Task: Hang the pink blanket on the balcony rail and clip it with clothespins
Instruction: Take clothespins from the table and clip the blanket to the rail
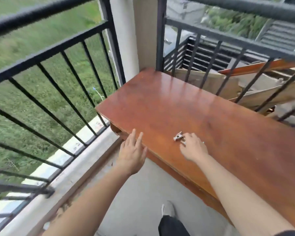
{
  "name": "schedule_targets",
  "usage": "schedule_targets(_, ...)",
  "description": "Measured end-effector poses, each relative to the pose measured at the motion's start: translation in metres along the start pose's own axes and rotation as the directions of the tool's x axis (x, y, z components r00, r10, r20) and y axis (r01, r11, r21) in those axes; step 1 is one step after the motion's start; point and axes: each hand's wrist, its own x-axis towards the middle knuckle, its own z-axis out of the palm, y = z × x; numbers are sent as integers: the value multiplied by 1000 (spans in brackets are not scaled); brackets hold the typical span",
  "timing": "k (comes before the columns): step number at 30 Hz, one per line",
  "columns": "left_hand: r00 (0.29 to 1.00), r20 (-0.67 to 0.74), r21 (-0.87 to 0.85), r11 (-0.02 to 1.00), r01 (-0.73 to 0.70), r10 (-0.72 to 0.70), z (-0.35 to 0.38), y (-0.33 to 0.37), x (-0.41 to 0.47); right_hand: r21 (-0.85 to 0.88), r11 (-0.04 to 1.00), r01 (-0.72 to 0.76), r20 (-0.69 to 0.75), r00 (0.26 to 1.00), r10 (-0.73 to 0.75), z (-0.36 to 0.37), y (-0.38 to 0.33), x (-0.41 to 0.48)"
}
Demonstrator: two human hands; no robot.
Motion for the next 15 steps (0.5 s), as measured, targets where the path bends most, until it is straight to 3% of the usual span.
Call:
schedule_targets(8, 948, 318, -24, 999, 29, -20, 105, 72, 71, 2, 923, -385, 153, 912, 380, 42, 109, 37)
schedule_targets(12, 875, 483, -13, 999, 45, -33, 143, 84, 75, 9, 908, -418, 188, 893, 409, 64, 137, 37)
schedule_targets(15, 778, 624, 36, 997, 68, -76, 157, 81, 76, -28, 910, -413, 180, 894, 411, 76, 143, 40)
